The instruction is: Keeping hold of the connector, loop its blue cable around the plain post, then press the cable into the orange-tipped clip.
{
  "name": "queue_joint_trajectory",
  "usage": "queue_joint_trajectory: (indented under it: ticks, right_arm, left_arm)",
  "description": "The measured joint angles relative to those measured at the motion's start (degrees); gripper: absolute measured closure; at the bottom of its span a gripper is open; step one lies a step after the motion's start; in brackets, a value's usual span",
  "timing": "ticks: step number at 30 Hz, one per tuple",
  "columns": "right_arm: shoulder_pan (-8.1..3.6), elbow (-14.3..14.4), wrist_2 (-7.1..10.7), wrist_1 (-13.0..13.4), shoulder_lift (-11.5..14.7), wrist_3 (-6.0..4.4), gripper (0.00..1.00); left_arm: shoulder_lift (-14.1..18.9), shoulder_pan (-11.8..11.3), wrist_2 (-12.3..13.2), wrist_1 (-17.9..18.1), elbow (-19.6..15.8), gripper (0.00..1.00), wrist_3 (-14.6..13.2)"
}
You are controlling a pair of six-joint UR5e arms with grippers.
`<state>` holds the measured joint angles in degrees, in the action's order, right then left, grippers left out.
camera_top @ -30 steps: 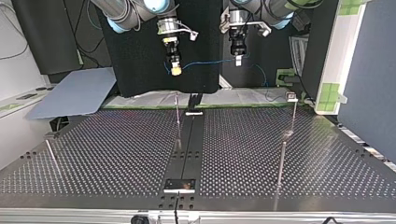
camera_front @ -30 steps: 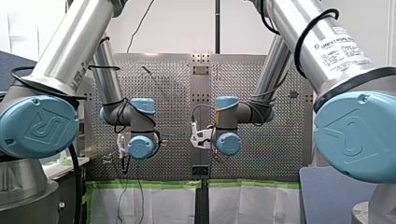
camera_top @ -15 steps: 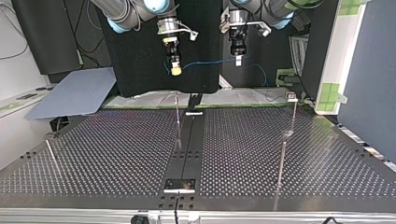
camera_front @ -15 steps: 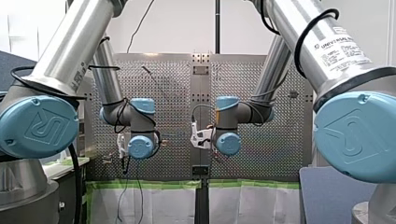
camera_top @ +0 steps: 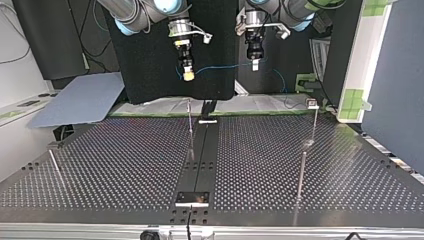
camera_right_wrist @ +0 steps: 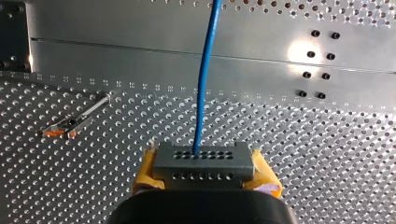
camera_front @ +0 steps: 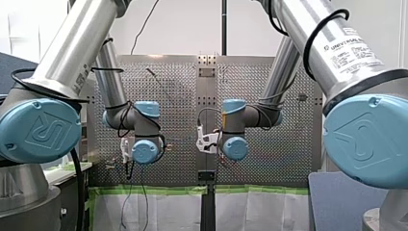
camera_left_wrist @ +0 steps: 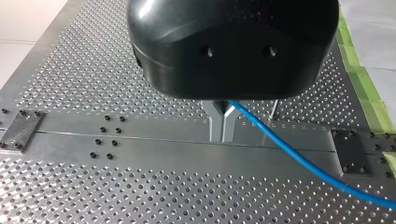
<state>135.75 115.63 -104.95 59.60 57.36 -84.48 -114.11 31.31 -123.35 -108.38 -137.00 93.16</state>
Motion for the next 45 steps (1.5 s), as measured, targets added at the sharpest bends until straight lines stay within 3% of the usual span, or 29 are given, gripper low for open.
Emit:
queue_joint_trajectory:
  ticks: [7, 14, 24, 45]
  right_arm:
    - [0.54, -0.52, 0.57, -1.01, -1.01, -0.2, 1.0]
    - [0.78, -0.68, 0.78, -3.96, -4.84, -0.26, 1.0]
    - [0.79, -0.7, 0.79, -4.39, -9.9, -0.26, 1.0]
    - [0.79, -0.7, 0.79, -4.39, -10.46, -0.26, 1.0]
  left_arm:
    - [-1.62, -0.75, 0.36, -1.2, 0.07, 1.0, 0.07]
    - [-5.46, -0.95, 0.44, -1.65, 0.09, 1.0, 0.09]
    - [-6.4, -0.97, 0.44, -1.67, 0.09, 1.0, 0.09]
    - [-6.42, -0.97, 0.44, -1.67, 0.09, 1.0, 0.09]
